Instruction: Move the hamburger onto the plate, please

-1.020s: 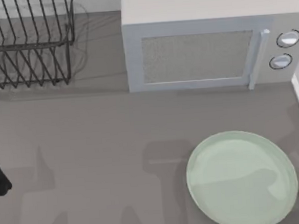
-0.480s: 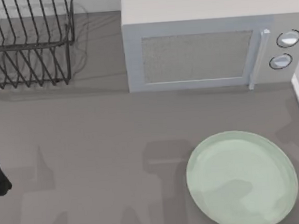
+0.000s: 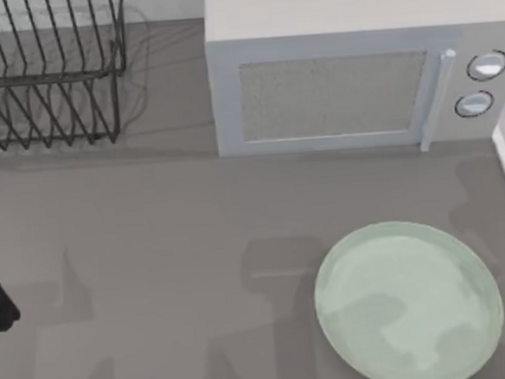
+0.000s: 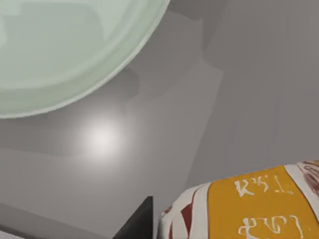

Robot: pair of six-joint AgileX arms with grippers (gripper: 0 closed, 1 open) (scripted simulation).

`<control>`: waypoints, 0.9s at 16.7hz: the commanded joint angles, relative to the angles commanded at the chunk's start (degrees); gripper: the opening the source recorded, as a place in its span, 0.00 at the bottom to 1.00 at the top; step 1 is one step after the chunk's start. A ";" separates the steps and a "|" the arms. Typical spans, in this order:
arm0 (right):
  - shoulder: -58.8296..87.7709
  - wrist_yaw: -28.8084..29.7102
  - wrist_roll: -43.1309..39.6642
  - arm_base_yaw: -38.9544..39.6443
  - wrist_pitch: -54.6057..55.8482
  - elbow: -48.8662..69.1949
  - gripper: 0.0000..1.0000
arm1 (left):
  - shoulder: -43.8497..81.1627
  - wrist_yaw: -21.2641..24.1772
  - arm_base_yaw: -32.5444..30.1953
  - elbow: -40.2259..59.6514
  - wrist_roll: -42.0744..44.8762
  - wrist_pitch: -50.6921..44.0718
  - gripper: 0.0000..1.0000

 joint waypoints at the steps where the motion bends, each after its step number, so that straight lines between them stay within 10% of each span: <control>1: 1.07 -0.12 4.17 1.57 0.00 0.94 0.00 | 0.00 0.00 0.00 0.00 0.00 0.00 1.00; 15: 18.62 -4.82 99.39 18.52 1.51 9.98 0.00 | 0.00 0.00 0.00 0.00 0.00 0.00 1.00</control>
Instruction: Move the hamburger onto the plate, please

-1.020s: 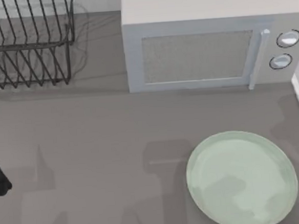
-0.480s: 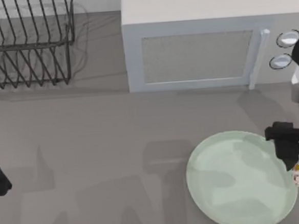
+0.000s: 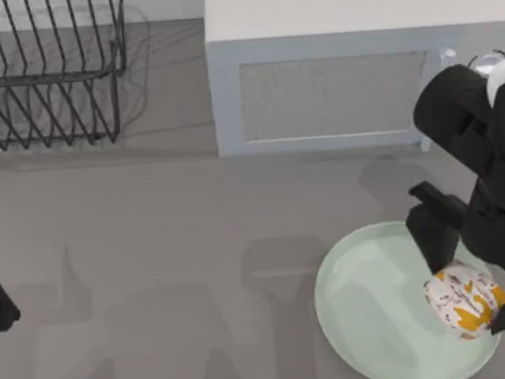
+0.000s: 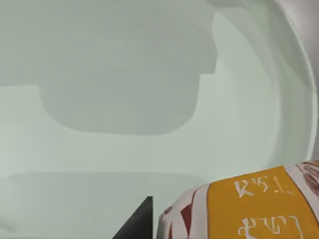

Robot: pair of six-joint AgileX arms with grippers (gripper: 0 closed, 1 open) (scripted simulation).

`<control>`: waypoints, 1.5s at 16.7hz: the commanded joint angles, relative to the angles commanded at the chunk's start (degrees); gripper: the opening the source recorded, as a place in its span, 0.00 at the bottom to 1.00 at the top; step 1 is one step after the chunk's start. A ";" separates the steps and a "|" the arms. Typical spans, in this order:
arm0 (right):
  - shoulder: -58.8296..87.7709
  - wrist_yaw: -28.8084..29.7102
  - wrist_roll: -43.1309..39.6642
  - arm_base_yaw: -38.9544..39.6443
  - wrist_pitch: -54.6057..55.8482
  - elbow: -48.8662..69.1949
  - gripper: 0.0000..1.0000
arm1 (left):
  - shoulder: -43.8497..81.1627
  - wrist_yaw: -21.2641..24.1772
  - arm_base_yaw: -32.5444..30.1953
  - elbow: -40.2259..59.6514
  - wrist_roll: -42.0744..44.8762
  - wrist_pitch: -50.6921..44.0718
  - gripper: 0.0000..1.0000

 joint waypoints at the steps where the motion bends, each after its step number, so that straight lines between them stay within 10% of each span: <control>1: 0.70 -0.35 5.33 0.26 0.52 0.49 0.00 | 0.00 0.00 0.00 0.00 0.00 0.00 1.00; 9: 1.77 -1.78 32.13 -0.75 5.42 3.12 0.00 | 0.00 0.00 0.00 0.00 0.00 0.00 1.00; 25: 5.89 -1.79 34.93 0.60 16.01 -2.66 0.00 | 0.00 0.00 0.00 0.00 0.00 0.00 1.00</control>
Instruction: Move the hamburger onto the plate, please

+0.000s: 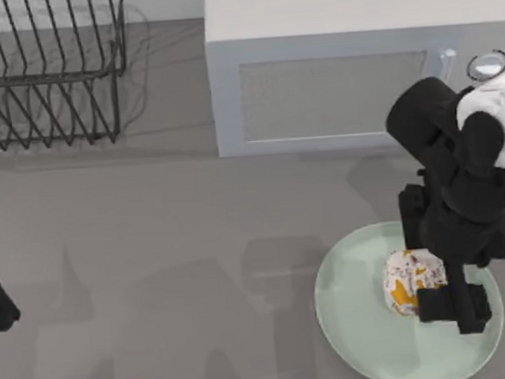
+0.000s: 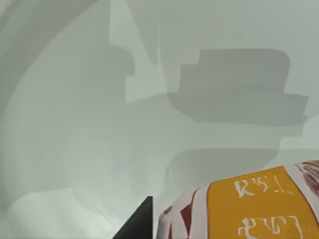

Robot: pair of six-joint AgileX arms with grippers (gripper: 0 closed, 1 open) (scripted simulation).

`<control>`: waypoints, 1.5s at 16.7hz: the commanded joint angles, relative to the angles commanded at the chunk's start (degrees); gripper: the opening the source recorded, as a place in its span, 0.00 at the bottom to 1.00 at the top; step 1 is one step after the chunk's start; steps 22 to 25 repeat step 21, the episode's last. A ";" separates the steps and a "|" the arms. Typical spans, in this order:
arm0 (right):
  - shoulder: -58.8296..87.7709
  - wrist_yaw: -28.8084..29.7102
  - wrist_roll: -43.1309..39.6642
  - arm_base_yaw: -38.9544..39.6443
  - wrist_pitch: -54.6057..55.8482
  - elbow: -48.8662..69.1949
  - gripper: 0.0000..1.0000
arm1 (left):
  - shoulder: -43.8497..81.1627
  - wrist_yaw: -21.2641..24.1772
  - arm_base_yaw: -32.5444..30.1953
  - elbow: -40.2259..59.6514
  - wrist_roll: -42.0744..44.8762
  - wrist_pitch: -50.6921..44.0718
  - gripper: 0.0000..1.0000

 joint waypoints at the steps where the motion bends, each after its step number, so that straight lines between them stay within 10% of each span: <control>1: 0.00 0.00 0.00 0.00 0.00 0.00 0.00 | 0.00 0.00 0.00 0.00 0.00 0.00 1.00; 15: 0.00 0.00 0.00 0.00 0.00 0.00 0.98 | 0.00 0.00 0.00 0.00 0.00 0.00 1.00; 25: 0.00 0.00 0.00 0.00 0.00 0.00 1.00 | 0.00 0.00 0.00 0.00 0.00 0.00 1.00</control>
